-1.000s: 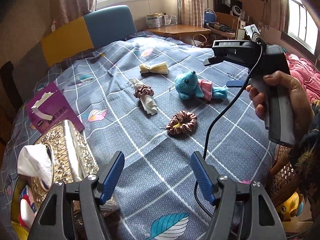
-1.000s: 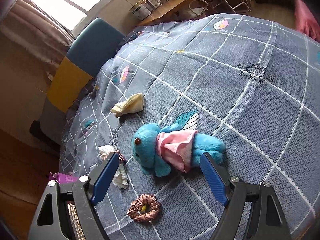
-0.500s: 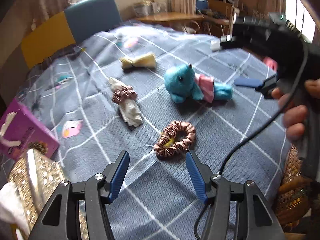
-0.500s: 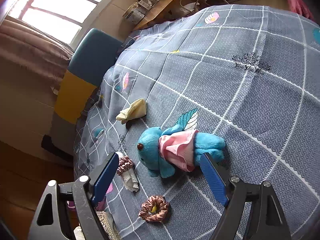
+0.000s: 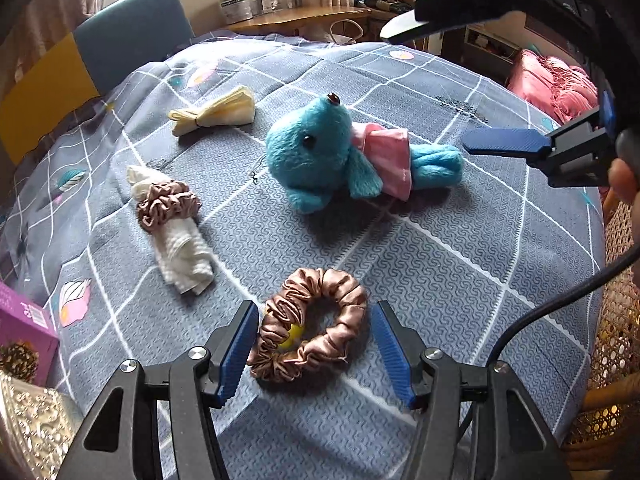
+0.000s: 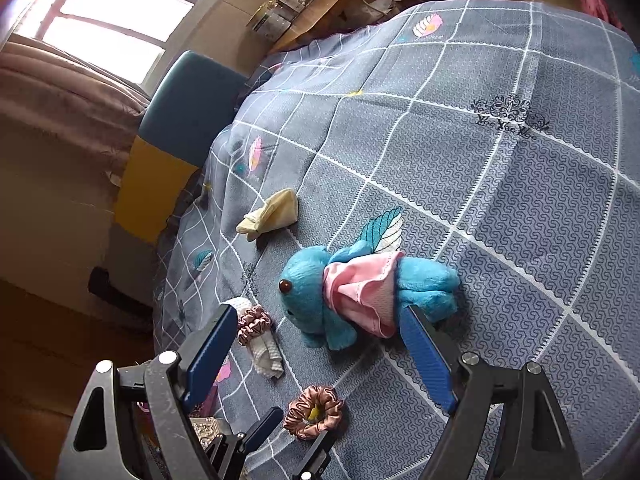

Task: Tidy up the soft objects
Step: 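Grasp the brown satin scrunchie with the left gripper and lift it, then grasp the white cloth wrapped in a pink scrunchie with the right gripper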

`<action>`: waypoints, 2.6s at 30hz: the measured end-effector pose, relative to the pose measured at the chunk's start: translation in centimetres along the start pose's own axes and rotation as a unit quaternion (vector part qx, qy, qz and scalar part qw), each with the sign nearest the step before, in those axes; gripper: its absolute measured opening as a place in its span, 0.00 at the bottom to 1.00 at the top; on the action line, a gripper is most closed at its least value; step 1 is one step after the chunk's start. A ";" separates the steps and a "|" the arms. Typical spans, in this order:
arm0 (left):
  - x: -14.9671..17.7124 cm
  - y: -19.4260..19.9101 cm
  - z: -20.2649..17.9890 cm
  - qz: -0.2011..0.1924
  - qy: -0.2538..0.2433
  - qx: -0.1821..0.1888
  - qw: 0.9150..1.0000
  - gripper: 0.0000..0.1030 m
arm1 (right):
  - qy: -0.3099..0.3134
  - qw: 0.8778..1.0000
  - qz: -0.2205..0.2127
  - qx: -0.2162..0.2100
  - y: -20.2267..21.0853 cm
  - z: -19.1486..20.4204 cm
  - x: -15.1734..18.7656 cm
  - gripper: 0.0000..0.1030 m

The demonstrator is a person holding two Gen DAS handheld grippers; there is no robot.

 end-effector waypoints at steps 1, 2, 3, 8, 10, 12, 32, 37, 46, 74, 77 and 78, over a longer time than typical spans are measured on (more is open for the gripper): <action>0.0 -0.3 0.0 0.003 0.002 0.008 1.000 0.58 | 0.000 1.000 -0.001 0.002 0.0 0.0 0.0 0.81; 0.0 -0.5 0.1 0.003 0.006 0.009 1.000 0.58 | 0.000 1.000 -0.003 0.004 0.0 0.0 -0.1 0.81; 0.1 -0.8 0.3 0.004 0.012 -0.001 1.000 0.58 | 0.000 1.000 -0.004 0.007 0.0 -0.1 -0.1 0.81; 1.6 -0.2 1.9 -0.006 0.067 0.013 0.998 0.18 | 0.009 1.000 -0.008 0.012 0.0 0.0 -0.1 0.81; 2.5 0.8 2.5 -0.016 0.096 0.020 0.995 0.17 | 0.018 1.000 -0.008 0.013 0.0 0.3 0.0 0.81; 3.6 1.8 3.0 -0.023 0.113 -0.002 0.993 0.17 | 0.028 0.999 -0.007 0.017 -0.2 0.6 0.0 0.81; 8.7 2.6 3.5 -0.079 0.124 -0.033 0.989 0.20 | 0.202 0.978 0.050 0.029 -2.5 5.6 3.9 0.67; 8.9 2.6 4.0 -0.085 0.136 -0.015 0.987 0.20 | 0.276 0.957 0.089 0.004 -3.7 8.2 6.4 0.57; 9.2 2.7 4.5 -0.092 0.149 0.000 0.984 0.20 | 0.365 0.920 0.134 0.042 -10.9 12.5 6.7 0.58; 9.2 2.8 4.1 -0.097 0.147 -0.013 0.984 0.20 | 0.443 0.863 0.198 0.143 -11.9 6.7 10.5 0.38; 9.1 2.9 3.7 -0.096 0.143 -0.019 0.985 0.20 | 0.461 0.854 0.186 0.155 -12.0 6.8 11.1 0.40; 9.1 2.9 3.6 -0.096 0.142 -0.021 0.985 0.20 | 0.471 0.849 0.182 0.157 -12.1 6.9 11.4 0.40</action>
Point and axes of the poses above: each gripper's, at about its wrist camera, not at the fingertips, and y roughly against the way its jaws point, z to its left, x to its underside, the point moved 3 cm from there along -y, roughly the way its jaws point, and after that the axes turned 3 degrees about x, right-handed, at the moved point
